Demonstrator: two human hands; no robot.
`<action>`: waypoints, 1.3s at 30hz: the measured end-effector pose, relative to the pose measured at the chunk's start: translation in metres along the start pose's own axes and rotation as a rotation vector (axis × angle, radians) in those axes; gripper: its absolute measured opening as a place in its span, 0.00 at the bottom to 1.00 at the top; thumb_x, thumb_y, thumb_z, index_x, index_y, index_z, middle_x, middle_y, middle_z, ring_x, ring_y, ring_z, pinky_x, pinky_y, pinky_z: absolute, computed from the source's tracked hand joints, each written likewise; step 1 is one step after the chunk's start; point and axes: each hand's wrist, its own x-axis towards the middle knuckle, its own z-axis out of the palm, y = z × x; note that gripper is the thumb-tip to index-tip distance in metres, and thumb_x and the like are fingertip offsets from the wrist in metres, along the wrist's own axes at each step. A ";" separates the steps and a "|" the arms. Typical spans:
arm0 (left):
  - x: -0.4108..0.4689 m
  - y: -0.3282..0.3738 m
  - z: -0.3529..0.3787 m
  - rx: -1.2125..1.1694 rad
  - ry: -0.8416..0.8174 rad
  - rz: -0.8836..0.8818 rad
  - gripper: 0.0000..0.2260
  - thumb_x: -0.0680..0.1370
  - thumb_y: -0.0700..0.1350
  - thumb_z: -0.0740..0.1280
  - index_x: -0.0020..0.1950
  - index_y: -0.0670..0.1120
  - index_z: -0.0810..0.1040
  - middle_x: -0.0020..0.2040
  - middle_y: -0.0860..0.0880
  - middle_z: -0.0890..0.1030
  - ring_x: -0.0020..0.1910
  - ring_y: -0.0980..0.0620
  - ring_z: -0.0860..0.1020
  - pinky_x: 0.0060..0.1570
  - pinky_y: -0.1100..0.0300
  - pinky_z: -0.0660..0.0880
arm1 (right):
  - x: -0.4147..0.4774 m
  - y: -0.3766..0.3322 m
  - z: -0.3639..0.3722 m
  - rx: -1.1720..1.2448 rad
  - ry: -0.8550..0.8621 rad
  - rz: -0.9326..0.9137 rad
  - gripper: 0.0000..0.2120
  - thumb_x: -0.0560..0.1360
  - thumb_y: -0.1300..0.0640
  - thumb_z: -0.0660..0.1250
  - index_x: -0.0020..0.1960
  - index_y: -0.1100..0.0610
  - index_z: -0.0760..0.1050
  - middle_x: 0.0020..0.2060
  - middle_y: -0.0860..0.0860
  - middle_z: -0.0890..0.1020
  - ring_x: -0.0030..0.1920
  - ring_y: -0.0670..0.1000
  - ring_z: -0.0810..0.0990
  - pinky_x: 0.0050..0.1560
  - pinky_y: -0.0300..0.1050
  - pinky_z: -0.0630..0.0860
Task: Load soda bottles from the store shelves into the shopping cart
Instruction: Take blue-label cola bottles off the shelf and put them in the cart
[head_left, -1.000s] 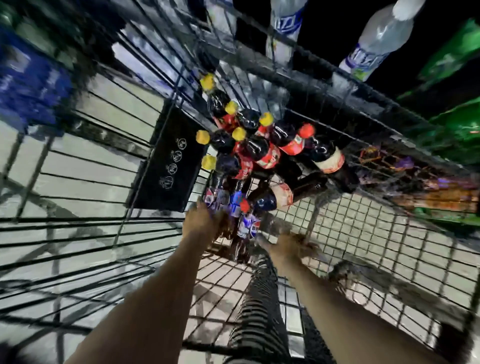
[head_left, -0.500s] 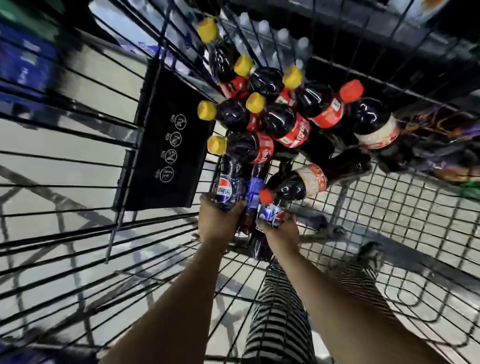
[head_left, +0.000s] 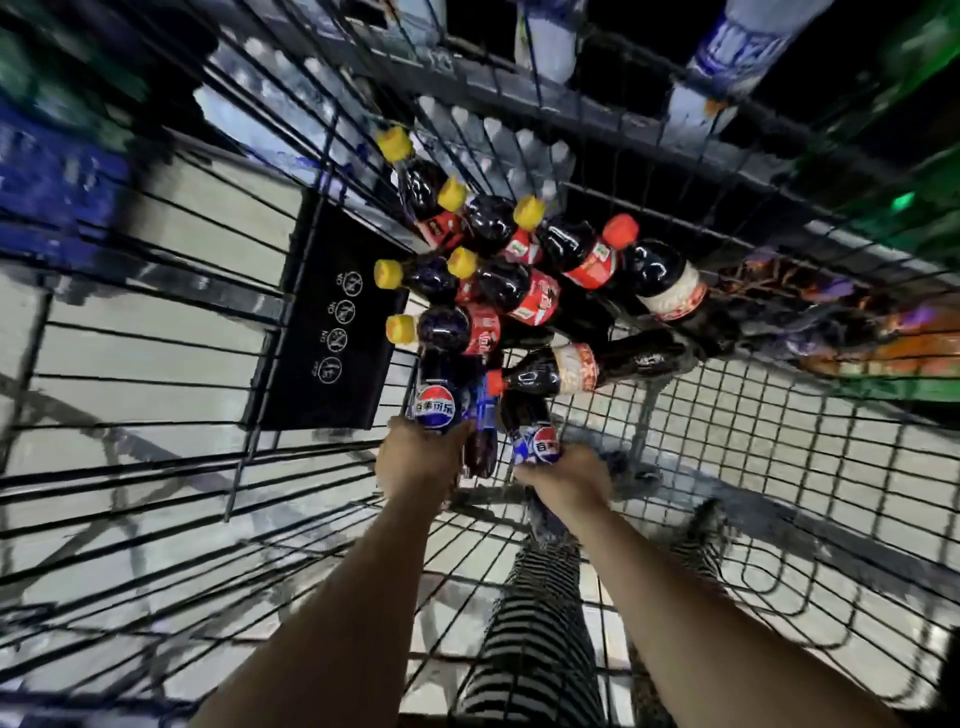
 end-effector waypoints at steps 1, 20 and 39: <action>-0.009 0.001 -0.006 0.021 -0.007 -0.005 0.35 0.68 0.67 0.70 0.59 0.39 0.72 0.50 0.43 0.79 0.49 0.43 0.78 0.43 0.57 0.67 | -0.007 0.000 -0.009 -0.027 -0.011 -0.003 0.18 0.62 0.43 0.77 0.34 0.56 0.76 0.33 0.52 0.82 0.34 0.52 0.81 0.26 0.38 0.68; -0.178 0.028 -0.081 -0.219 0.118 0.155 0.27 0.69 0.63 0.72 0.55 0.42 0.77 0.49 0.42 0.82 0.50 0.42 0.80 0.43 0.58 0.67 | -0.139 0.029 -0.175 0.397 0.065 -0.411 0.14 0.64 0.57 0.79 0.44 0.49 0.77 0.37 0.43 0.82 0.40 0.43 0.81 0.42 0.33 0.76; -0.419 0.195 0.004 -0.595 0.007 0.705 0.17 0.69 0.55 0.76 0.49 0.48 0.74 0.40 0.53 0.79 0.39 0.58 0.76 0.35 0.63 0.67 | -0.195 0.173 -0.426 0.860 0.424 -0.543 0.20 0.65 0.51 0.78 0.51 0.58 0.77 0.42 0.51 0.83 0.45 0.54 0.82 0.51 0.50 0.78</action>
